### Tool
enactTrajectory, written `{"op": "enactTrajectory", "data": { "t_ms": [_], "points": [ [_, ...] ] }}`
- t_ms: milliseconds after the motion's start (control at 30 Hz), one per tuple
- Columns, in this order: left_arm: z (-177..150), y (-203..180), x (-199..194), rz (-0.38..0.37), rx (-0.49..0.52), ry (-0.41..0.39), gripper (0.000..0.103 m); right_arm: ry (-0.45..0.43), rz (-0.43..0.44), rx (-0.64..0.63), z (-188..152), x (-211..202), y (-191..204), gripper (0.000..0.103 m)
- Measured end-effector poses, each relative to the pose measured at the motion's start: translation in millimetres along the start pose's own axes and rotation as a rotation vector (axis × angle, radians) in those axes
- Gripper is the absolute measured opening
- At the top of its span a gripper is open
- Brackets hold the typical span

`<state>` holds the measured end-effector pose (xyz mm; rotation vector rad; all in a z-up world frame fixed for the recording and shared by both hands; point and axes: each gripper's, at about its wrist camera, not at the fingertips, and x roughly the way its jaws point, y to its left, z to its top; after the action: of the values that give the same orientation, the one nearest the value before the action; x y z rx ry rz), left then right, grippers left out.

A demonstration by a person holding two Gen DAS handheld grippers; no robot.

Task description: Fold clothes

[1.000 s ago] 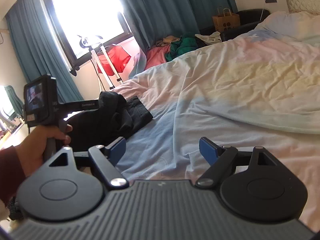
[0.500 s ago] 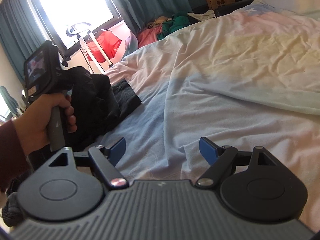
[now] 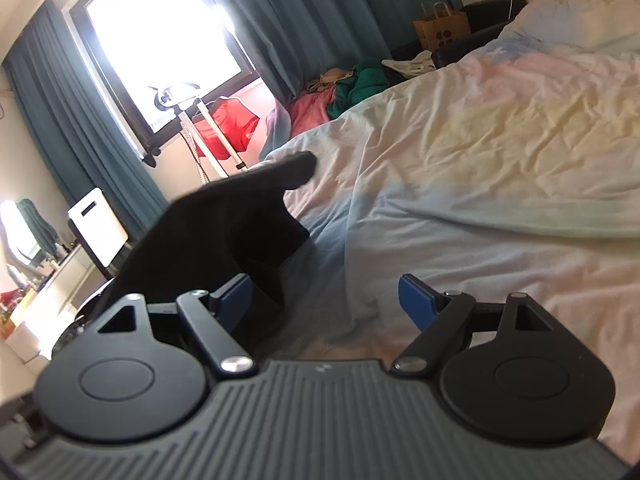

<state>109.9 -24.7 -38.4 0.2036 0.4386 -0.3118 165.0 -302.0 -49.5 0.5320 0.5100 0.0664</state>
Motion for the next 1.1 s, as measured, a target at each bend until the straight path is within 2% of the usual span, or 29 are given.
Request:
{"op": "enactTrajectory", "data": {
  "t_ms": [67,133,233,300,367,467,533,567,633,667,700,800,867,933,1067,1100],
  "points": [
    [-21.7,9.1,3.8,-0.008,-0.067,0.082,0.004,0.031,0.023,0.023,-5.0,-5.1,-1.5,0.083],
    [-30.2,17.3,6.0,-0.007,-0.112,0.121,0.004,0.059,0.040,0.043,-9.4,-6.8,-1.0,0.083],
    [-28.5,24.6,6.2,-0.012,-0.139,0.130,0.005,0.099,0.088,0.094,-14.2,-3.6,1.0,0.083],
    [-27.4,31.4,5.2,-0.018,-0.173,0.135,0.005,0.136,0.142,0.177,-13.9,5.5,-3.0,0.081],
    [-29.8,42.2,4.8,-0.031,-0.241,0.152,0.006,0.185,0.178,0.271,-7.0,22.8,-8.5,0.077],
    [-34.5,59.0,7.1,-0.050,-0.344,0.176,0.006,0.209,0.195,0.421,12.5,57.5,-21.7,0.075],
    [-34.0,69.9,11.6,-0.050,-0.389,0.171,0.006,0.218,0.216,0.526,24.4,83.8,-33.8,0.064],
    [-33.8,75.4,13.9,-0.050,-0.411,0.168,0.006,0.222,0.195,0.557,28.0,97.4,-40.2,0.062],
    [-32.9,85.5,18.8,-0.047,-0.452,0.162,0.006,0.226,0.121,0.568,32.5,123.7,-51.8,0.052],
    [-32.2,90.1,21.4,-0.044,-0.470,0.158,0.006,0.231,0.096,0.560,32.7,135.7,-56.7,0.051],
    [-31.8,95.1,24.6,-0.040,-0.483,0.152,0.006,0.240,0.089,0.555,31.5,146.6,-60.2,0.050],
    [-32.4,105.3,34.2,-0.043,-0.512,0.141,0.005,0.276,0.139,0.558,22.5,176.6,-67.5,0.047],
    [-33.2,106.8,40.4,-0.040,-0.503,0.135,0.005,0.273,0.169,0.517,20.0,186.3,-63.6,0.035],
    [-33.1,105.6,44.2,-0.041,-0.481,0.123,0.005,0.264,0.167,0.495,19.7,189.6,-60.3,0.008],
    [-30.8,103.4,43.5,-0.107,-0.480,0.057,0.004,0.167,0.164,0.463,36.9,171.2,-56.5,0.007],
    [-30.4,102.8,40.5,-0.153,-0.493,0.028,0.004,0.134,0.163,0.454,44.5,163.0,-56.2,0.007]
  ]
}}
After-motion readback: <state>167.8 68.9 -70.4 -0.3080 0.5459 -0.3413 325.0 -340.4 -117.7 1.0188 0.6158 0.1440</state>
